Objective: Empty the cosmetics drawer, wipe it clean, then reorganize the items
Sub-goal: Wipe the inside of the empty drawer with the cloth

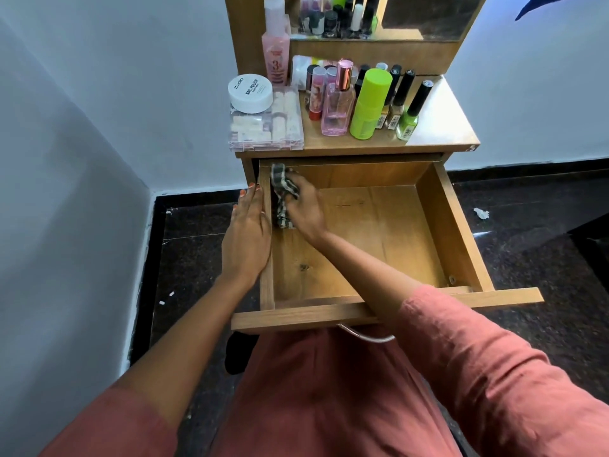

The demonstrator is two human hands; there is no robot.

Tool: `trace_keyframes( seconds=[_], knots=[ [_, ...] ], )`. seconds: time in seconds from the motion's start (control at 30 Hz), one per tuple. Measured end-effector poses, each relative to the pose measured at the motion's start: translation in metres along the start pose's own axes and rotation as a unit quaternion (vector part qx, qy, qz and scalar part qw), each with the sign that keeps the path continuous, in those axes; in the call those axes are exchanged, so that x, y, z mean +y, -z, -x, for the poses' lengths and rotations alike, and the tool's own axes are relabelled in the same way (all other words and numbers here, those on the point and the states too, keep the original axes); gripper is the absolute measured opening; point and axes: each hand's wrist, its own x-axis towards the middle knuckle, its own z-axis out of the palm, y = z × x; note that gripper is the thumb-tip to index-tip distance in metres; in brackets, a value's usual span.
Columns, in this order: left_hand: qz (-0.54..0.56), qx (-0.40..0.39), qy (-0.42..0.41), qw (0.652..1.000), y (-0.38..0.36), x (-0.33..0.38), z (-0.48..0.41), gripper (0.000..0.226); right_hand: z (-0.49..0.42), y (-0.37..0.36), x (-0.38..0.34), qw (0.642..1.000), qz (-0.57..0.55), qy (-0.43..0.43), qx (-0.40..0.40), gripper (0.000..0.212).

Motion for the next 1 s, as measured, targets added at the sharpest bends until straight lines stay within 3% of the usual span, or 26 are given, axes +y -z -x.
trace_keyframes(
  seconds=[0.17, 0.37, 0.53, 0.67, 0.8, 1.0],
  knots=[
    [-0.003, 0.004, 0.003, 1.000, -0.001, 0.002, 0.000, 0.045, -0.005, -0.004, -0.010, 0.992, -0.106, -0.072, -0.005, 0.039],
    [-0.038, 0.010, 0.001, 0.999, -0.002, 0.003, 0.004, 0.045, -0.002, 0.003, -0.003, 0.989, -0.059, -0.087, -0.102, 0.032],
    [-0.046, 0.003, 0.018, 0.999, -0.003, 0.001, 0.002, 0.046, 0.034, 0.025, 0.006, 0.959, 0.004, -0.114, -0.261, 0.029],
    [-0.031, 0.008, 0.019, 0.999, -0.006, 0.003, 0.006, 0.046, 0.059, 0.041, 0.003, 0.921, -0.017, -0.154, -0.357, 0.029],
    [-0.020, 0.005, 0.024, 0.999, -0.009, 0.007, 0.008, 0.046, 0.048, 0.039, -0.003, 0.949, -0.009, -0.137, -0.282, 0.021],
    [-0.014, 0.014, 0.013, 1.000, -0.010, 0.001, 0.007, 0.046, 0.007, 0.020, -0.010, 0.976, -0.048, -0.150, -0.152, 0.039]
  ],
)
